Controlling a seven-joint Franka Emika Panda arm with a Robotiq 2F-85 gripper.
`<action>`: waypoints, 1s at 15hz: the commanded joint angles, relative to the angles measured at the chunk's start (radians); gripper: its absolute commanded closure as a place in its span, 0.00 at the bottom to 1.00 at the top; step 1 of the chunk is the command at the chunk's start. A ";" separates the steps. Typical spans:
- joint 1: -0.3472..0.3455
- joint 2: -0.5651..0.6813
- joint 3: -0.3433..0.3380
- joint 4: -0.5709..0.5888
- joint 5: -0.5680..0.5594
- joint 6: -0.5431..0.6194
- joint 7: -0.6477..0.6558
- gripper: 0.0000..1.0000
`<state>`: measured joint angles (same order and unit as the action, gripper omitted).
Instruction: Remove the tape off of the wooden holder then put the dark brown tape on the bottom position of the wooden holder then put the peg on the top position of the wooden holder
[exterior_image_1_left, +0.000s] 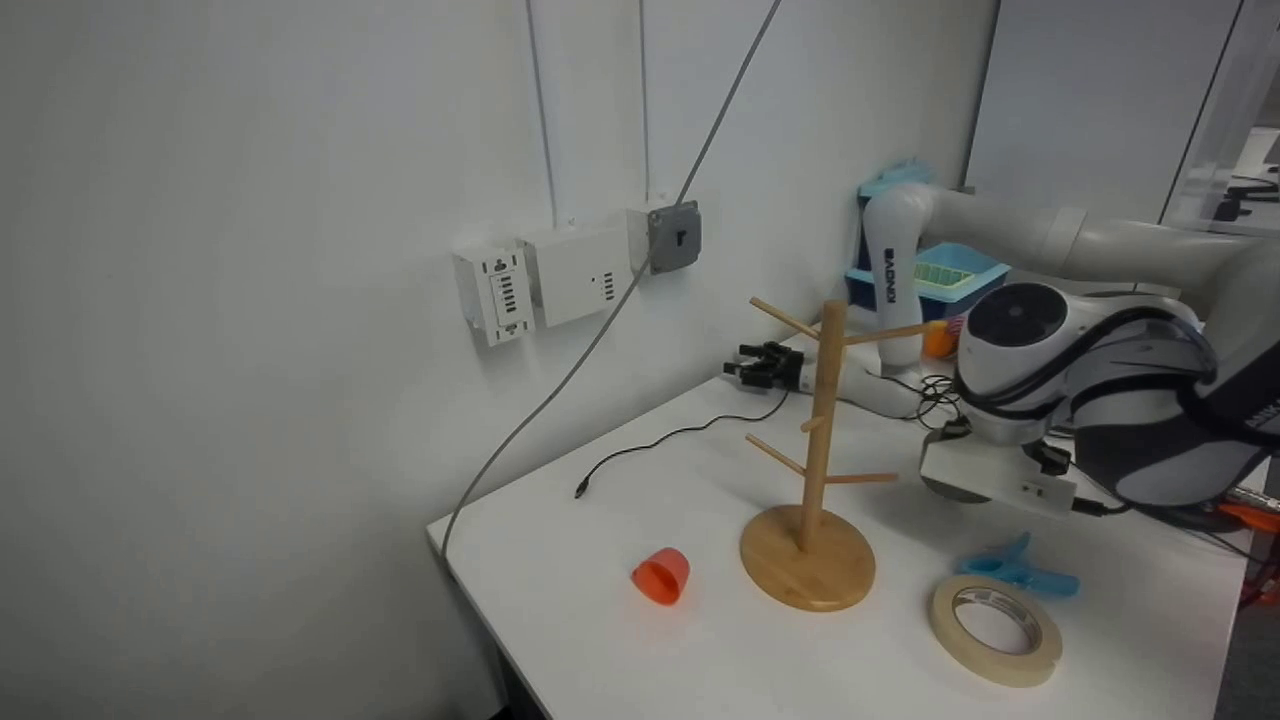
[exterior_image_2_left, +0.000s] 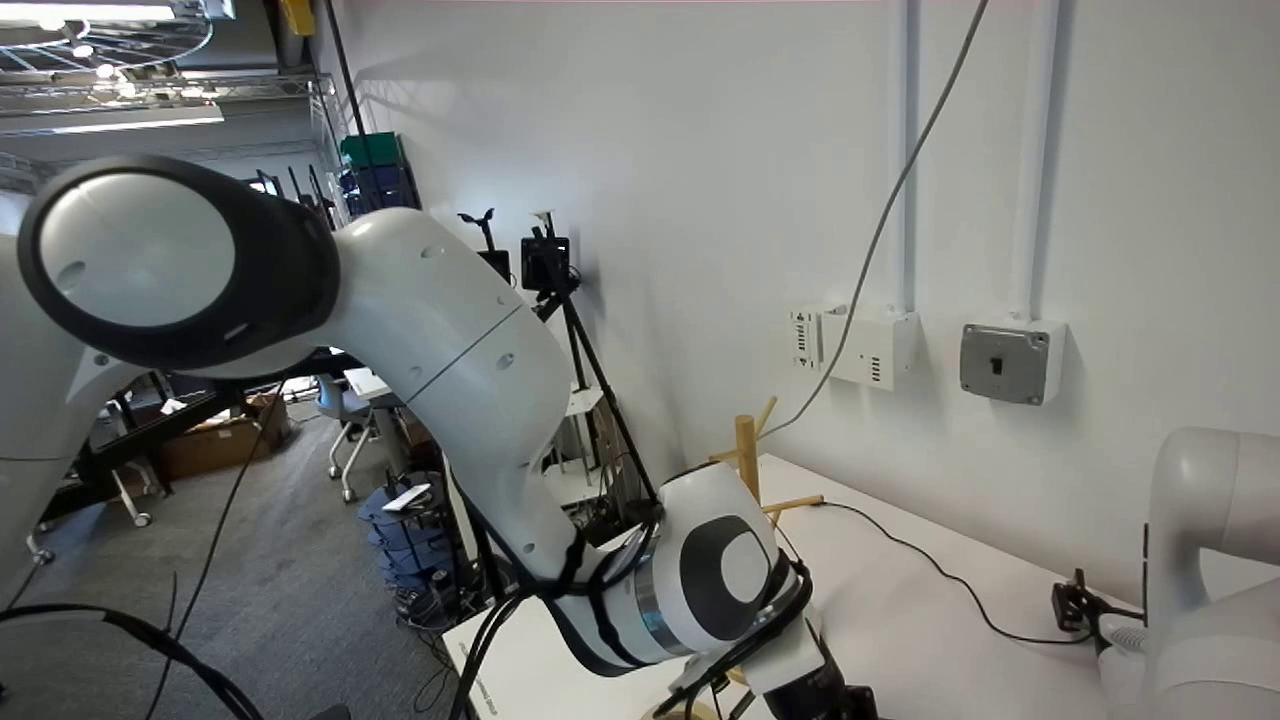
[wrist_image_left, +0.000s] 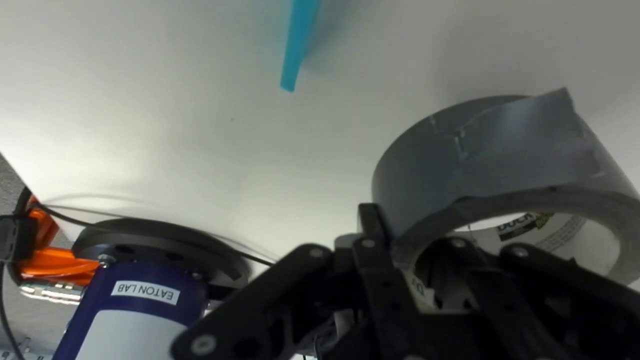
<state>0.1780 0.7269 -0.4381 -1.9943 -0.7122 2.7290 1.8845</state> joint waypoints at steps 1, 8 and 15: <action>0.017 -0.101 -0.035 -0.065 -0.039 -0.012 -0.036 0.95; -0.012 -0.270 -0.028 -0.152 -0.180 -0.057 -0.063 0.95; -0.073 -0.462 0.042 -0.266 -0.360 -0.116 -0.053 0.95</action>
<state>0.1545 0.3963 -0.4454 -2.1804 -0.9968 2.6456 1.8468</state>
